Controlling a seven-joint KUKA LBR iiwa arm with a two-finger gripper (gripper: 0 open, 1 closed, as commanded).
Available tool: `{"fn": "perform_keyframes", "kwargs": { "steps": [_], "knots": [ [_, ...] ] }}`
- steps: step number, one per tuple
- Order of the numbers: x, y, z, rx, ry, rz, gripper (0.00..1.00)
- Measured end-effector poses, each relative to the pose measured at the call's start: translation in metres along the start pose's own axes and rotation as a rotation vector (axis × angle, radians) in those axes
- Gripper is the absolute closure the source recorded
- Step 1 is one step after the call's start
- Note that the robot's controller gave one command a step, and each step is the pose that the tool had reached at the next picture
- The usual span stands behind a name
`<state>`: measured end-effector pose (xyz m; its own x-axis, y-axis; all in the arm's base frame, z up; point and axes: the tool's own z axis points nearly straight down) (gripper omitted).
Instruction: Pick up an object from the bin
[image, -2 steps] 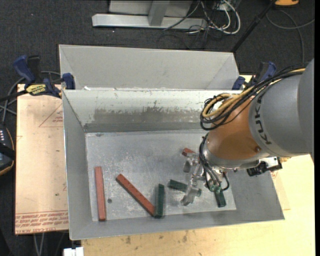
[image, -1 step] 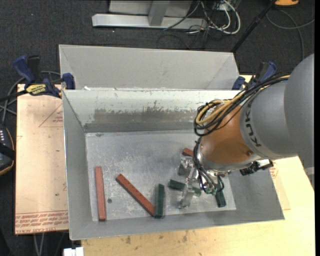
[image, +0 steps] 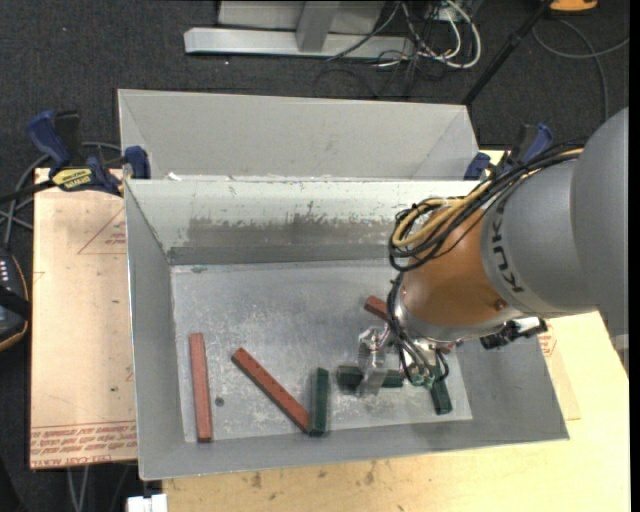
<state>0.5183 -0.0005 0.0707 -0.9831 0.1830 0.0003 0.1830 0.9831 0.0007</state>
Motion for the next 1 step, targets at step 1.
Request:
{"fn": "perform_keyframes", "kwargs": {
  "steps": [1],
  "knots": [
    [-0.0084, -0.0014, -0.1466, -0.001, -0.012, -0.077, 1.0]
  ]
}}
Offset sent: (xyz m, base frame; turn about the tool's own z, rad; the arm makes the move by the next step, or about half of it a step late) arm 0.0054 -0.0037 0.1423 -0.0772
